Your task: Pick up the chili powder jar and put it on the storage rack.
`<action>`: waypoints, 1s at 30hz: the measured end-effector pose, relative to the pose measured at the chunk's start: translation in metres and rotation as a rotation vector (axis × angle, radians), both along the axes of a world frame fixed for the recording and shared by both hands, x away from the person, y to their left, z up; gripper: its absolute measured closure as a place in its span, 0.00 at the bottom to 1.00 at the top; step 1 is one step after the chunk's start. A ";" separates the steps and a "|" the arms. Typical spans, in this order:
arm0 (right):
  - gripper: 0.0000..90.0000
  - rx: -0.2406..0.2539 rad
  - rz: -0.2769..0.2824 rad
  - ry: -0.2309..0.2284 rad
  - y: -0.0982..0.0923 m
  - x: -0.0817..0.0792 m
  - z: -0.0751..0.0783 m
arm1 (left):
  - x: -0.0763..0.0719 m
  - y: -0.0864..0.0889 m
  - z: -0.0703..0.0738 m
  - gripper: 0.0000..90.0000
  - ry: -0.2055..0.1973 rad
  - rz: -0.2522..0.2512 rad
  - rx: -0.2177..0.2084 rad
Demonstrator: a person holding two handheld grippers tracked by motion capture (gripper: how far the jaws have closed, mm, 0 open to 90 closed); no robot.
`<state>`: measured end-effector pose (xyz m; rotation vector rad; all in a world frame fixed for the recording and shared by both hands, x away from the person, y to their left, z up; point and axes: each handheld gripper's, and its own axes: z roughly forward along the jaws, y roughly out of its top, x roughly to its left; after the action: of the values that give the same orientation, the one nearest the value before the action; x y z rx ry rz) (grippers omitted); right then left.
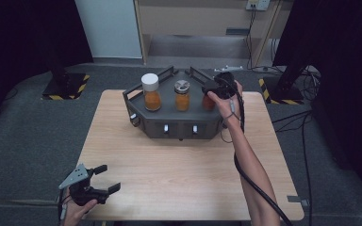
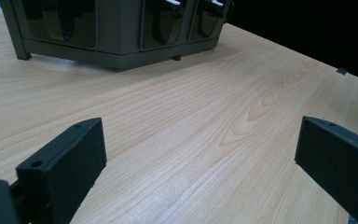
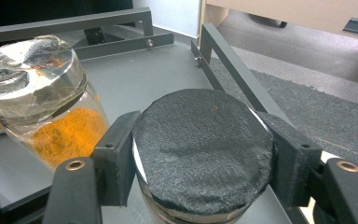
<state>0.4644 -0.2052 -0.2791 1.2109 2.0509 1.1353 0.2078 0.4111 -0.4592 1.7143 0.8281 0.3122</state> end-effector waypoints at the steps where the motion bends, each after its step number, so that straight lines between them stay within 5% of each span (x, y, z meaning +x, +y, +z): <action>1: 0.38 0.000 0.000 0.000 0.000 0.000 0.000 | 0.000 0.000 0.000 0.01 0.000 0.000 0.000; 6: 0.34 0.015 0.000 0.004 -0.002 0.000 -0.003 | 0.000 0.000 0.000 0.01 -0.001 0.000 0.001; 12: 0.14 0.025 0.014 -0.039 -0.005 -0.010 0.008 | 0.000 0.000 0.000 0.01 -0.001 -0.001 0.001; 30: 0.08 0.012 0.117 -0.158 -0.023 -0.067 0.037 | -0.001 -0.004 0.003 0.01 0.001 0.001 0.017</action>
<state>0.3975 -0.2281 -0.2421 0.9840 2.0185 1.2573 0.2071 0.4071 -0.4558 1.7305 0.8291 0.3195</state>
